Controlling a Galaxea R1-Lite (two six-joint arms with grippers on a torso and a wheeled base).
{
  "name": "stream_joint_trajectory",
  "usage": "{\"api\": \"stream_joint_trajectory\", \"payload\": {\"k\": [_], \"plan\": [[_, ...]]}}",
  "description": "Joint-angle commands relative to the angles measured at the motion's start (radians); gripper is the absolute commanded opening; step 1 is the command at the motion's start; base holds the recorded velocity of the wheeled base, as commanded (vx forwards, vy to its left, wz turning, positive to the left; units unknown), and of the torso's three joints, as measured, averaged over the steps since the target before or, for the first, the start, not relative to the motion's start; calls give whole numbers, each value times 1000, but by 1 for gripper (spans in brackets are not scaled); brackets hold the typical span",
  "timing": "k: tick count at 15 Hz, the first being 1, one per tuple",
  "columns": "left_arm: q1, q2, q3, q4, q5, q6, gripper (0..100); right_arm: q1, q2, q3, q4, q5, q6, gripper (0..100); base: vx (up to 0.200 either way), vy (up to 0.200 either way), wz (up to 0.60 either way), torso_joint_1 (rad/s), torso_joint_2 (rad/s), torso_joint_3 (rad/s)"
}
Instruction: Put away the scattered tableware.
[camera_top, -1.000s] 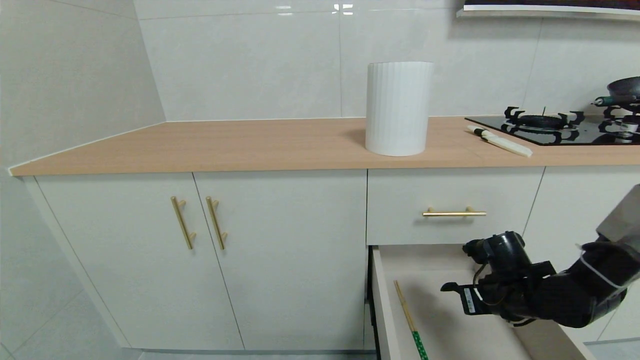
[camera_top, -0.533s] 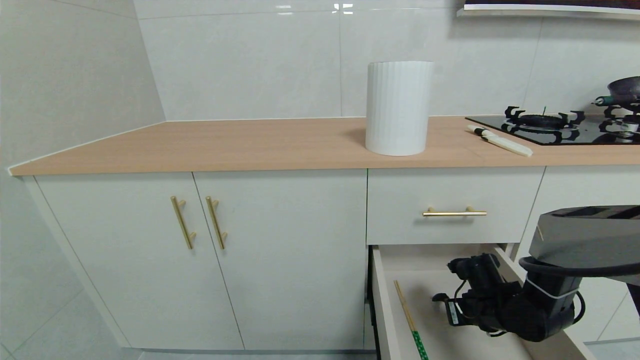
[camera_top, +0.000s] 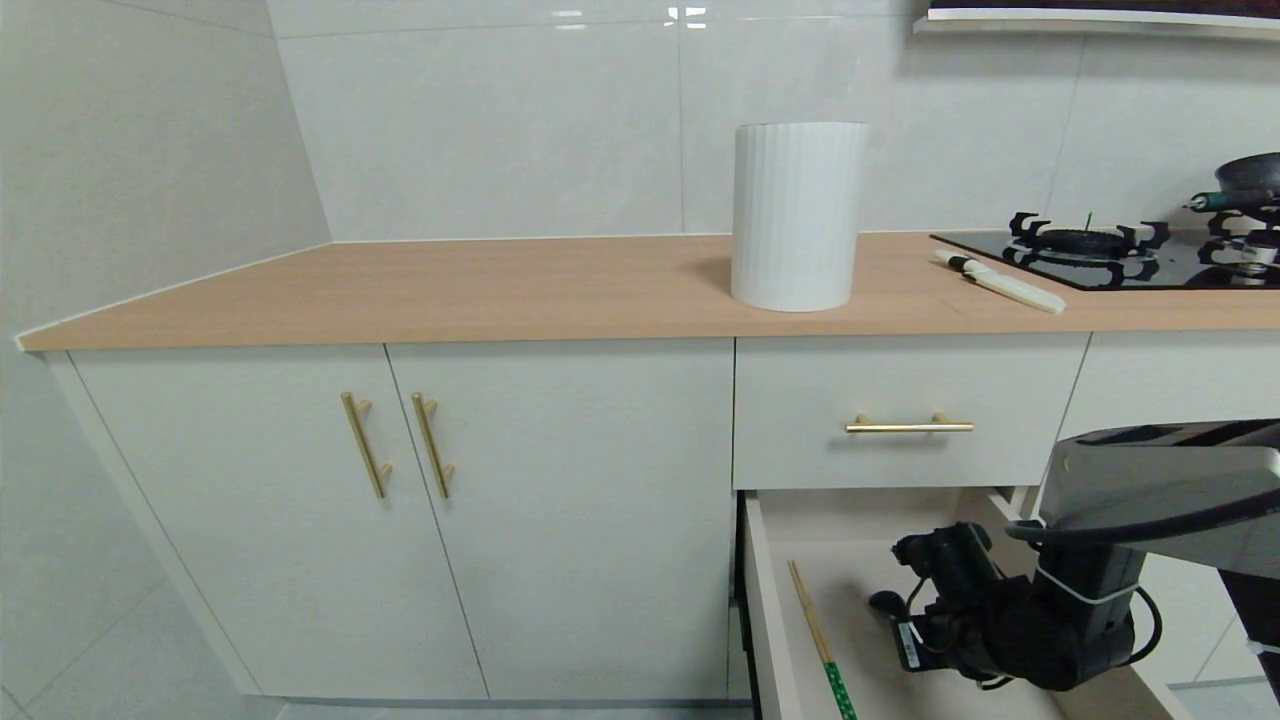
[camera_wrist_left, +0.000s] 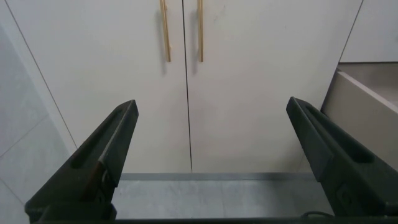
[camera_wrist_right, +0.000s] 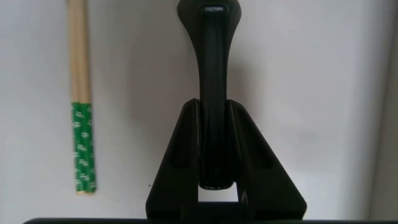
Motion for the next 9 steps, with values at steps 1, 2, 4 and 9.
{"api": "stream_joint_trajectory", "payload": {"k": [1, 2, 4, 9], "plan": [[0, 0, 0, 0, 1, 0, 100, 1, 9, 0, -2, -3, -3, 0, 0, 0, 0, 0, 0, 0], [0, 0, 0, 0, 0, 0, 100, 1, 8, 0, -2, -4, -4, 0, 0, 0, 0, 0, 0, 0], [0, 0, 0, 0, 0, 0, 100, 1, 9, -3, 3, -9, -4, 0, 0, 0, 0, 0, 0, 0], [0, 0, 0, -1, 1, 0, 100, 1, 6, -21, 44, -18, -9, 0, 0, 0, 0, 0, 0, 0]]}}
